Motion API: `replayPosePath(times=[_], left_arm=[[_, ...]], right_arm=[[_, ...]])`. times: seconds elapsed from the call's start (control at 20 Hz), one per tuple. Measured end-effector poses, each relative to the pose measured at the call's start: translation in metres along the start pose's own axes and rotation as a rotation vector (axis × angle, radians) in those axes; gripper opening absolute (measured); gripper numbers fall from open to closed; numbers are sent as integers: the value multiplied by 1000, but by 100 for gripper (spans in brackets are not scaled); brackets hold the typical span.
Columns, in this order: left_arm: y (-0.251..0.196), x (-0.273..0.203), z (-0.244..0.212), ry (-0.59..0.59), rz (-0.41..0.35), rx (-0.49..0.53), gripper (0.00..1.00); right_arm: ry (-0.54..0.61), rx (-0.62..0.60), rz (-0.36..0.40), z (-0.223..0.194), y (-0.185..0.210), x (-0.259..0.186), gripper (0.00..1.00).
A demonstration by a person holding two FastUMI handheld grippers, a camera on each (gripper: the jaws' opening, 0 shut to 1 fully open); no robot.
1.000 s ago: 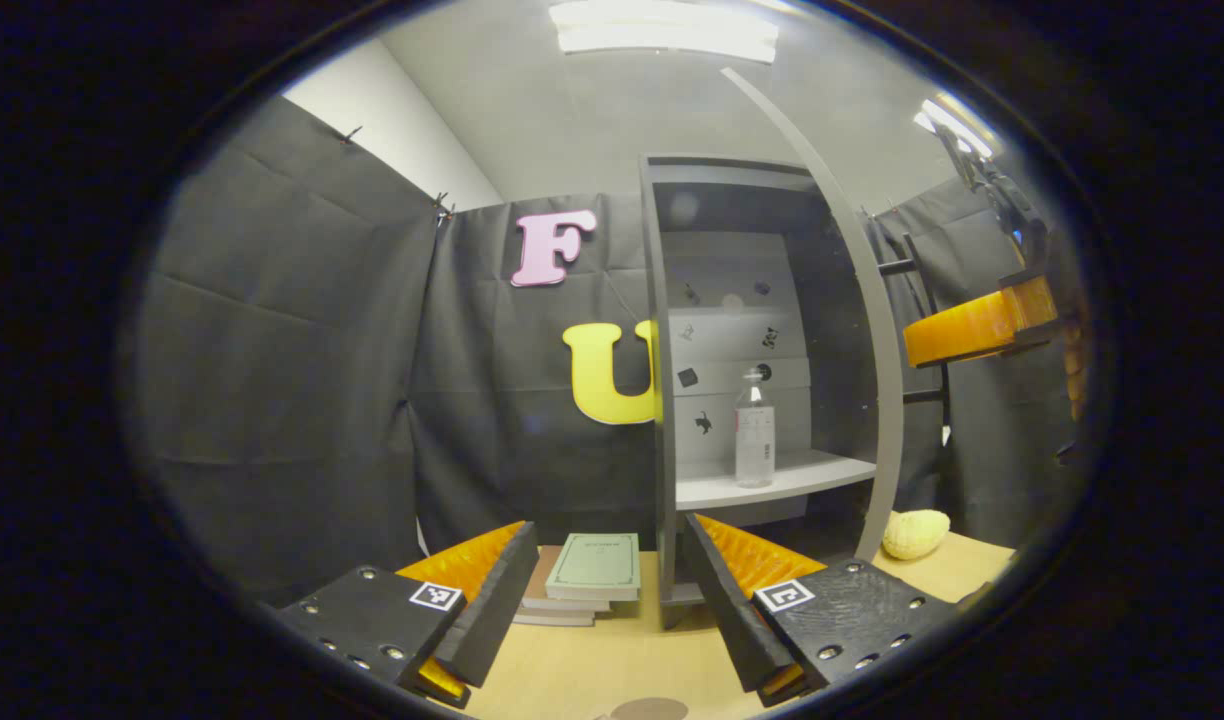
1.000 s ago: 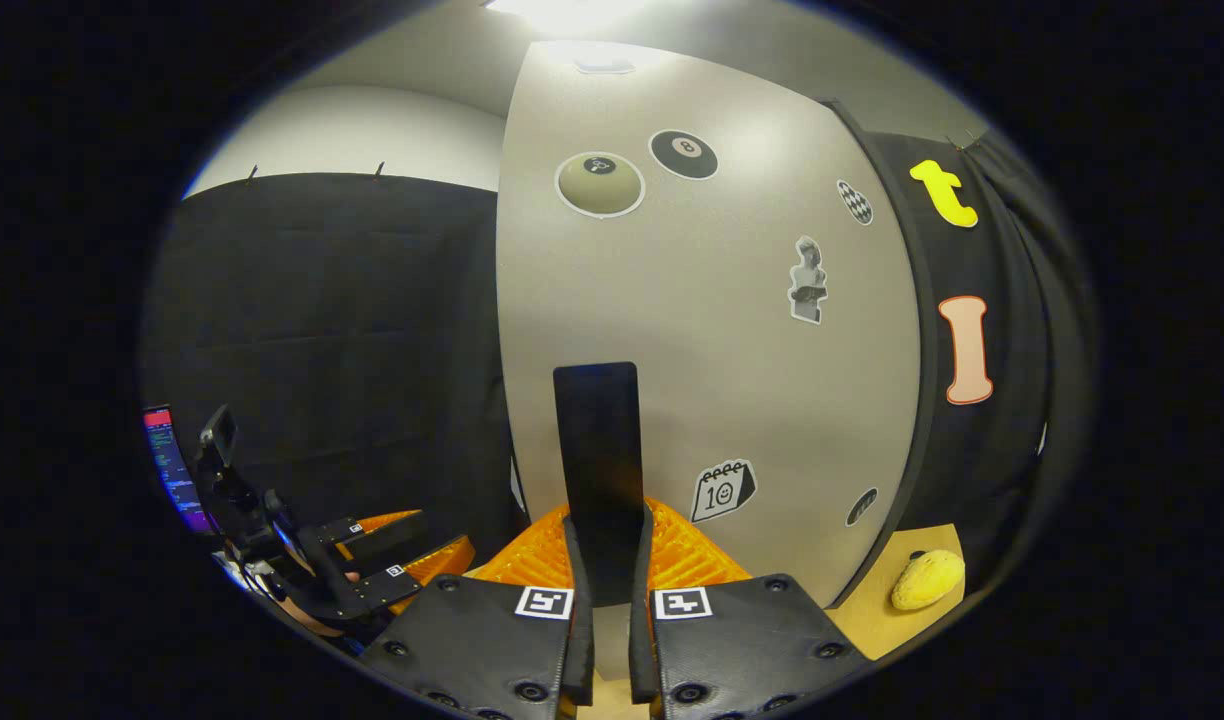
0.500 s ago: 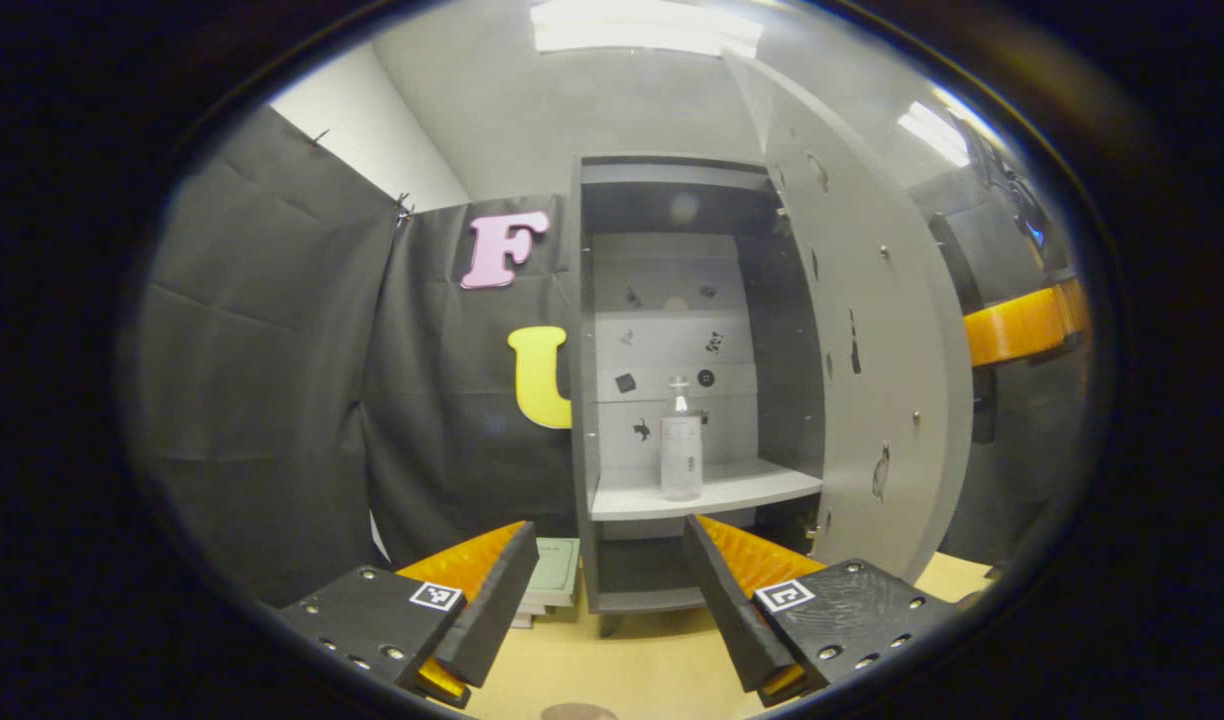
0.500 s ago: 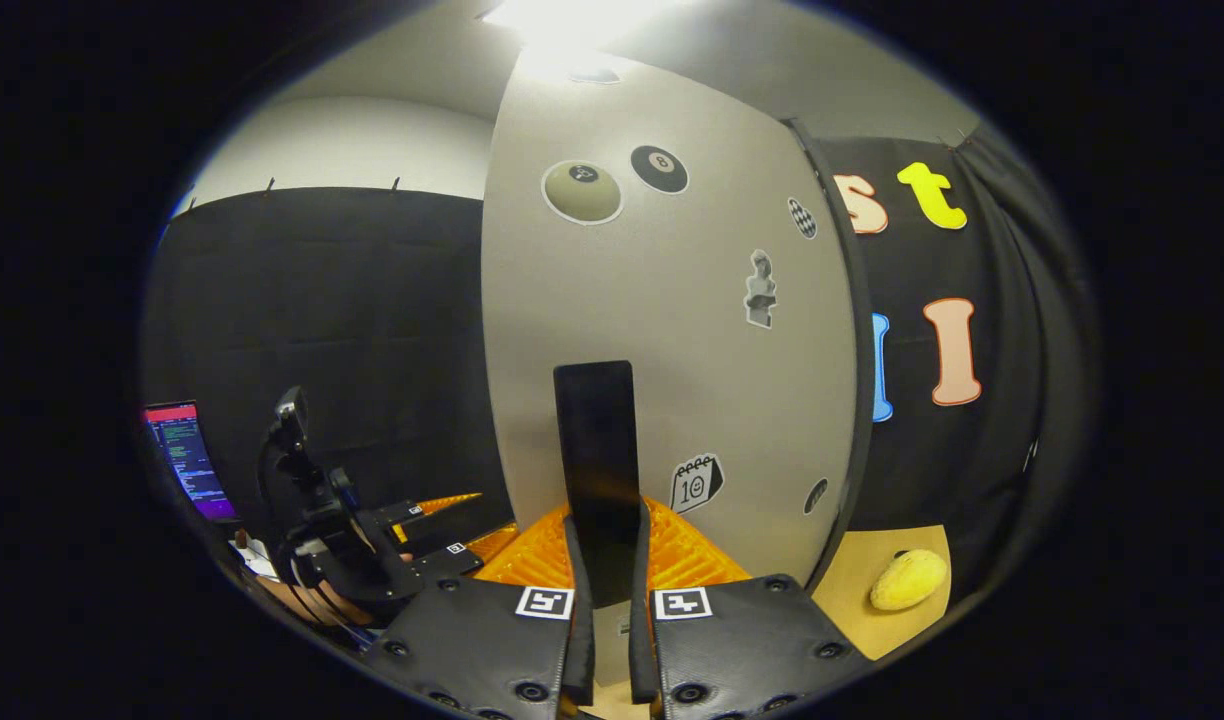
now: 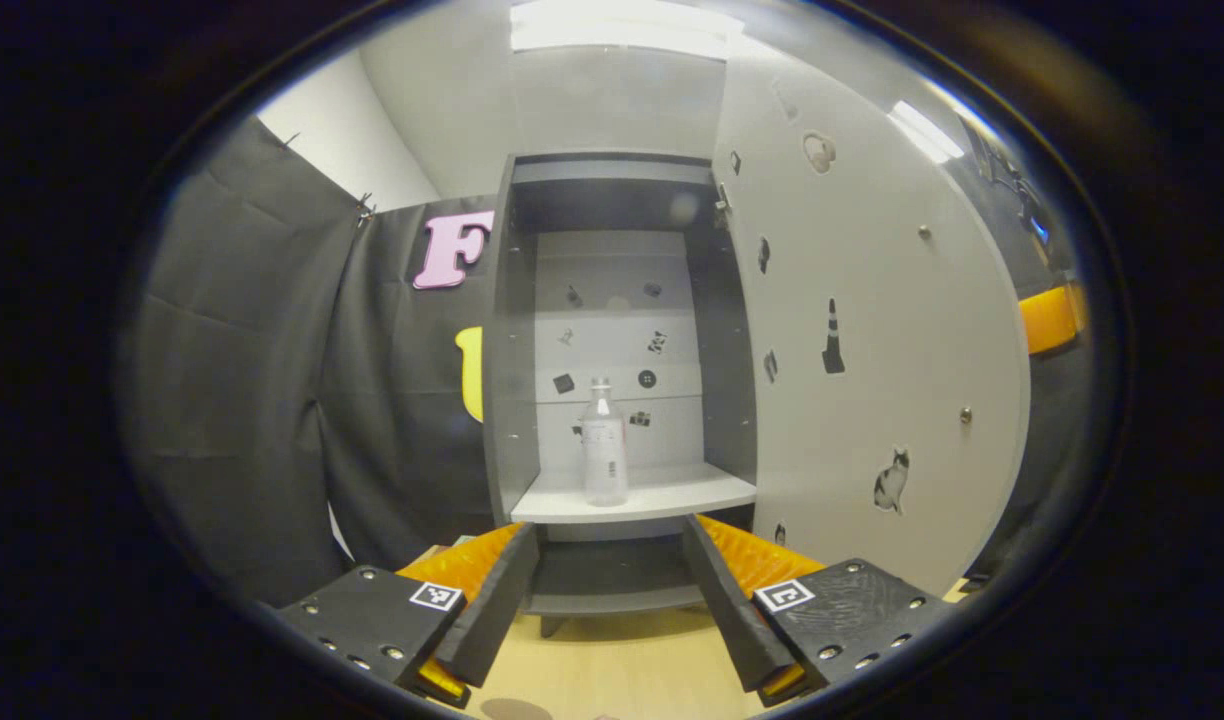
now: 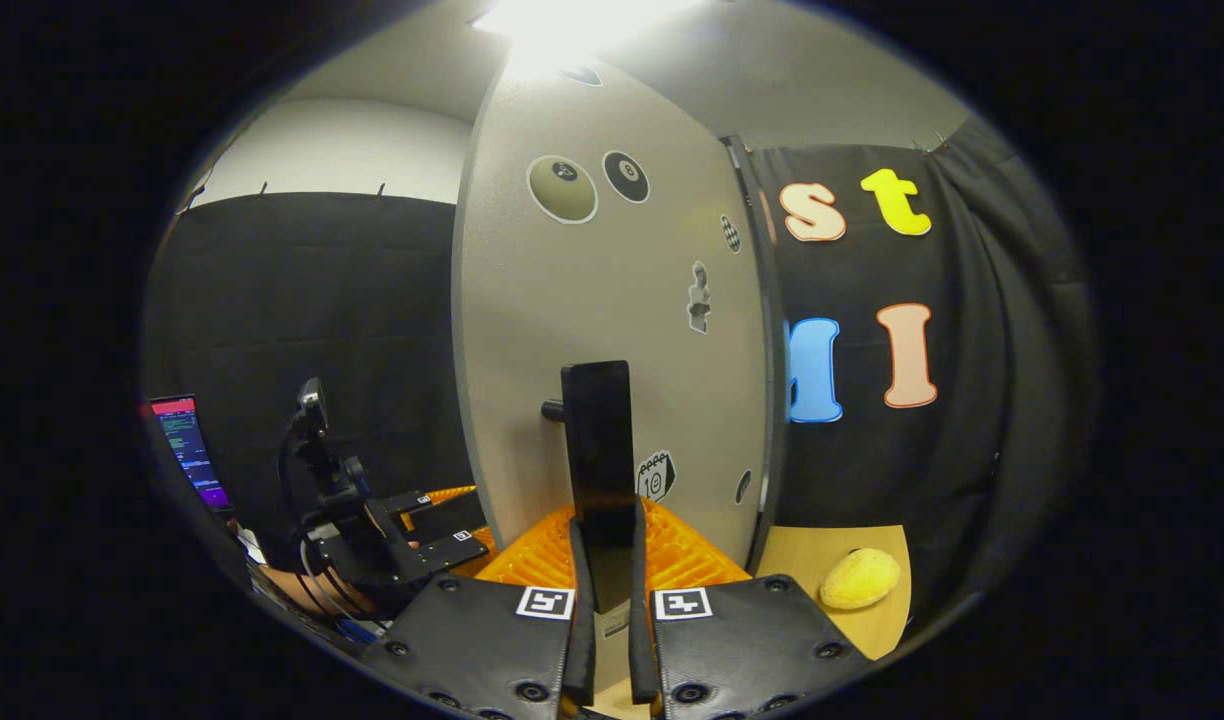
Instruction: Open the cabinet door with the right hand, grasp the bottle in the cabinet with the left hand and place it on the coaster, then close the cabinet door with the right hand.
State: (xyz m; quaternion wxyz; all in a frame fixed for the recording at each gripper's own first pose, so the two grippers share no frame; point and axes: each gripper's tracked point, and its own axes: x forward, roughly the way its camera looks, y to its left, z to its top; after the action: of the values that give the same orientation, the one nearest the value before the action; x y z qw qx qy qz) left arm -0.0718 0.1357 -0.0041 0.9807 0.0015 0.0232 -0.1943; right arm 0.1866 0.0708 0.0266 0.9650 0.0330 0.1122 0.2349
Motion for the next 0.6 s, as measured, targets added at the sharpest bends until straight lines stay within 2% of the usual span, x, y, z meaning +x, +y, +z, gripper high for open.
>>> replayPosePath(times=[0.2, 0.25, 0.3, 0.35, 0.45, 0.6], left_arm=[[-1, 2, -1, -1, -7, -2, 88], [-1, 2, -1, 1, -9, -2, 88], [-1, 2, -2, 2, -11, 0, 88], [0, 2, -2, 3, -12, 4, 88], [3, 2, -2, -2, -4, 19, 88], [5, 3, -2, -3, 11, 32, 88]], right_arm=[[-12, 1, -59, 1, -14, -4, 15], [-19, 0, -77, 3, -19, -5, 12], [-21, 7, -89, 3, -23, -5, 15], [-31, 32, -81, 3, -20, -4, 12], [-44, 72, -35, 6, -6, -1, 15], [-45, 40, -16, 5, -11, -7, 19]])
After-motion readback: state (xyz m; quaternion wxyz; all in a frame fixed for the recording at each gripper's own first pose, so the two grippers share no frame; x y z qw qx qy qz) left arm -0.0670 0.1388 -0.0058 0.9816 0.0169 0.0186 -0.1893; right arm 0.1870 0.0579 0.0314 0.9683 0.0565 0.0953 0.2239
